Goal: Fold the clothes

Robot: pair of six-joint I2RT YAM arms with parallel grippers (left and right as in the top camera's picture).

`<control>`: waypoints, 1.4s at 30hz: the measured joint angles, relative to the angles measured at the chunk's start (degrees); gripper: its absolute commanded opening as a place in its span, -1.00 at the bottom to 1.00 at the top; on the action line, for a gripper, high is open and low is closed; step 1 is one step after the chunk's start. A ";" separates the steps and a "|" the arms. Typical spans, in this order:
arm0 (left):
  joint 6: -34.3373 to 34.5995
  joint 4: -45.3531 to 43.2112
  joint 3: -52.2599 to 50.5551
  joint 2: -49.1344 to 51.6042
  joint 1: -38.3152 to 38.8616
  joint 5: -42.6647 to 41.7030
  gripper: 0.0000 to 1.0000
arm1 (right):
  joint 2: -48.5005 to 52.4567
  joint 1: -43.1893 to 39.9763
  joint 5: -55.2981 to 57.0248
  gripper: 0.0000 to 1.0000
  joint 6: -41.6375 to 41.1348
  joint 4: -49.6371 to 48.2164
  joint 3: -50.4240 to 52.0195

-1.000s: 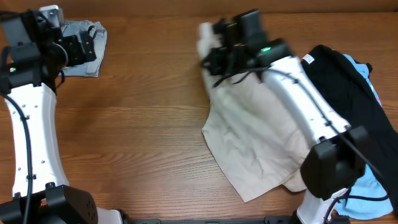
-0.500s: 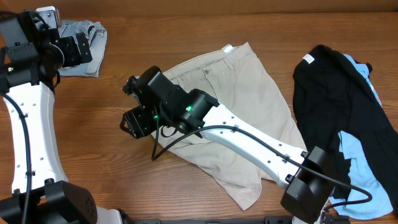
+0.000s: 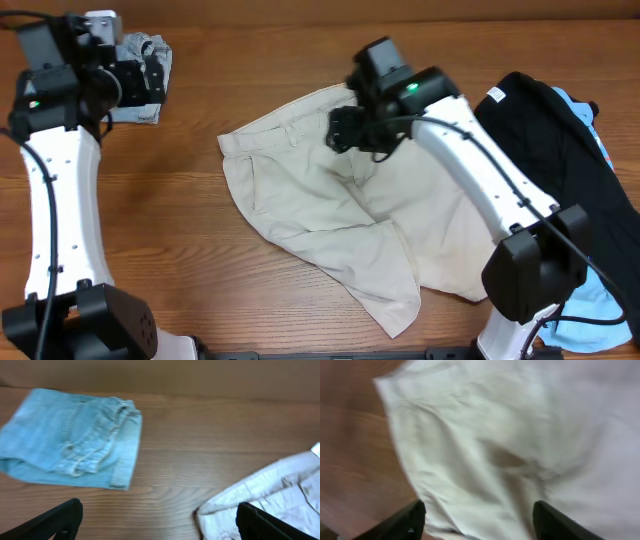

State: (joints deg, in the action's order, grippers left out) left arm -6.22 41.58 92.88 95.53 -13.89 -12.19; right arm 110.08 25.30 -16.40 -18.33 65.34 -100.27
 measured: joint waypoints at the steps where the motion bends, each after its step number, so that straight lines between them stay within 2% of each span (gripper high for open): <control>1: -0.04 0.11 0.00 0.39 0.39 -0.11 1.00 | -0.15 -0.72 0.26 0.52 0.79 1.29 0.33; 5: -0.17 0.61 0.02 2.60 1.05 -0.57 1.00 | -1.14 -2.56 1.18 0.51 5.70 5.25 5.60; 12: -0.17 2.12 0.02 4.26 1.03 -0.68 1.00 | -1.18 -2.75 1.66 0.50 10.84 4.04 19.34; 16: -0.17 2.12 0.02 4.26 1.03 -0.68 1.00 | -1.18 -2.78 1.66 0.47 12.61 2.05 22.53; 18: -0.17 2.12 0.02 4.26 1.03 -0.66 1.00 | -1.18 -2.75 1.68 0.36 14.14 0.00 24.06; 20: -0.17 2.12 0.02 4.26 1.03 -0.68 1.00 | -1.18 -2.78 1.62 0.14 14.91 -1.16 25.27; 22: -0.17 2.14 0.02 4.26 1.03 -0.66 1.00 | -1.18 -2.78 1.64 -0.23 15.63 -1.31 26.32; 23: -0.17 2.14 0.02 4.26 1.03 -0.66 1.00 | -1.18 -2.78 1.55 -0.49 15.50 -0.96 26.75; 25: -0.20 2.14 0.02 4.26 1.03 -0.66 1.00 | -1.18 -2.75 1.33 -0.75 15.98 0.26 27.17; 30: -0.17 2.10 0.02 4.26 1.03 -0.66 0.99 | -1.20 -2.78 0.74 -0.92 16.65 3.30 26.88; 37: -0.17 2.08 0.02 4.26 1.03 0.44 0.99 | -4.66 -1.75 -1.27 -0.92 17.33 9.79 22.32; 42: -0.11 1.53 0.02 4.26 0.90 1.29 0.98 | -11.47 5.75 -5.73 -0.92 17.51 10.80 21.22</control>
State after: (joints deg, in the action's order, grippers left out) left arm -6.33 43.11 92.90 99.79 -12.99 -10.90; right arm 98.61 31.05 -22.13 -0.82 76.14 -79.05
